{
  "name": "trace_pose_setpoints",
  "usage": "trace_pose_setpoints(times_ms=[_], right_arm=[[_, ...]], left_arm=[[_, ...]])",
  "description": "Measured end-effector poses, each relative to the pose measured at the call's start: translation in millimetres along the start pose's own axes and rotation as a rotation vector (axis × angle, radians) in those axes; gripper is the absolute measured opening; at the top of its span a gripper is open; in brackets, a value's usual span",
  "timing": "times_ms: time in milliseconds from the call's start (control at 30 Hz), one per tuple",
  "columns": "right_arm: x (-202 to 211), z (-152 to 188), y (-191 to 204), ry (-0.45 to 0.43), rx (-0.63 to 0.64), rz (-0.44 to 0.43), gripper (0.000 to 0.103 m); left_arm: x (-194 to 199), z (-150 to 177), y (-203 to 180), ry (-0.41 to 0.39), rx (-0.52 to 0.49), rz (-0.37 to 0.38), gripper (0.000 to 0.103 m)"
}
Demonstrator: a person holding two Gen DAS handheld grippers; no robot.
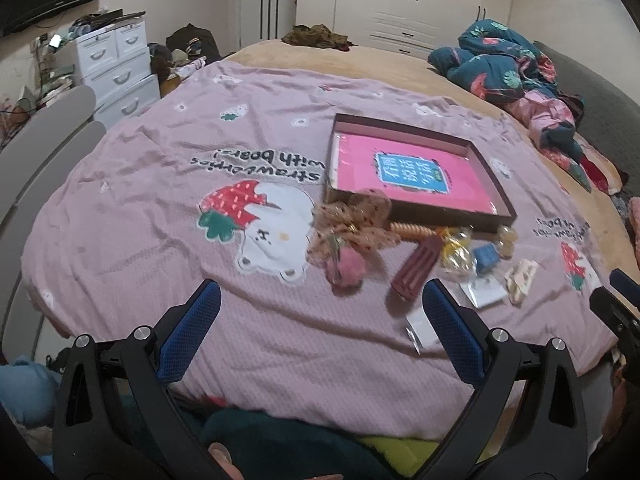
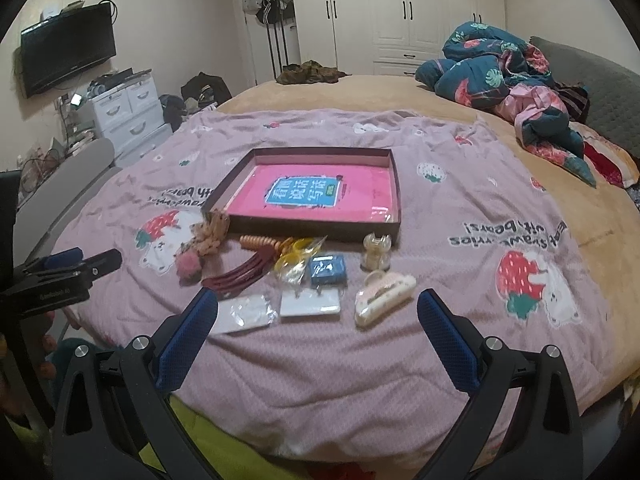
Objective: Organize jewelry
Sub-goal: 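Grasp the sheer bow clip with the left tool while the right tool grasps the cream cloud clip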
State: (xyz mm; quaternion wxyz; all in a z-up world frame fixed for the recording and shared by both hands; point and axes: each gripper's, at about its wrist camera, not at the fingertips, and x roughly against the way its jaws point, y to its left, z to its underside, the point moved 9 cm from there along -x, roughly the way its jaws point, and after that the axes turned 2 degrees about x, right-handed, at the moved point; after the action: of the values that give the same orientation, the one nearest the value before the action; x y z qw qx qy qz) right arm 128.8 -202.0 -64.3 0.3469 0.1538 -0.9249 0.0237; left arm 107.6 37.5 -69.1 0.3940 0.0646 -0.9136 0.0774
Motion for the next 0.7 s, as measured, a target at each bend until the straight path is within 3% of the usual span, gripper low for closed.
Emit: trace_pose_setpoints(times_ms=[333,700], right_arm=[[-31,-16,-35,0.022,-0.053,0.045,0.099],[-78,8,-69,0.13,-0.131,0.086,0.099]], left_arm=[[-39,-33,-13,0.038,-0.017,0.013,0.095],[-103,-44,-27,0.137,-0.044,0.027,0.095]])
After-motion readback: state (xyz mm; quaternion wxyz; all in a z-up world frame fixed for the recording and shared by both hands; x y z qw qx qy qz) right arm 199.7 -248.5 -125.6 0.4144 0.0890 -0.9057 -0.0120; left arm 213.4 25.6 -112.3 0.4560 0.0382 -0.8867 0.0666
